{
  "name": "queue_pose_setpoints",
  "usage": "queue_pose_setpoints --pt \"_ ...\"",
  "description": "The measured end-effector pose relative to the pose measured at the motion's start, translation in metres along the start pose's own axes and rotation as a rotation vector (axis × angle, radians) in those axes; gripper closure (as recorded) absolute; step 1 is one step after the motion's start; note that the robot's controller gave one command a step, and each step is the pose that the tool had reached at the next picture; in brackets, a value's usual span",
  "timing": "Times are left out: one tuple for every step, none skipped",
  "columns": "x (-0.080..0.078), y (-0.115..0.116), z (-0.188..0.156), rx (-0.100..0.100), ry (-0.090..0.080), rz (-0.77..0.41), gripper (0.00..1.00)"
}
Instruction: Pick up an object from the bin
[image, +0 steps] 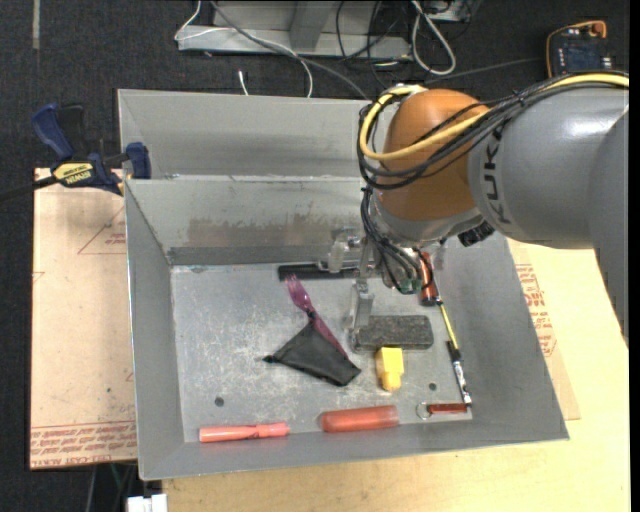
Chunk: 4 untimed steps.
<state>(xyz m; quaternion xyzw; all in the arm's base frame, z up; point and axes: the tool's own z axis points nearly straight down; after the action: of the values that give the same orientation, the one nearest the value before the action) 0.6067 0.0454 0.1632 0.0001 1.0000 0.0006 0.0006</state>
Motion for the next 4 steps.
queue_pose_setpoints --pt "0.088 0.043 0.094 -0.002 0.006 -0.225 0.0" --pt "0.074 0.03 0.027 -0.001 -0.009 -0.097 0.0" --pt "0.078 0.022 0.063 -0.003 0.008 -0.112 0.0" --pt "0.086 0.049 0.093 -0.003 -0.011 -0.005 0.0"
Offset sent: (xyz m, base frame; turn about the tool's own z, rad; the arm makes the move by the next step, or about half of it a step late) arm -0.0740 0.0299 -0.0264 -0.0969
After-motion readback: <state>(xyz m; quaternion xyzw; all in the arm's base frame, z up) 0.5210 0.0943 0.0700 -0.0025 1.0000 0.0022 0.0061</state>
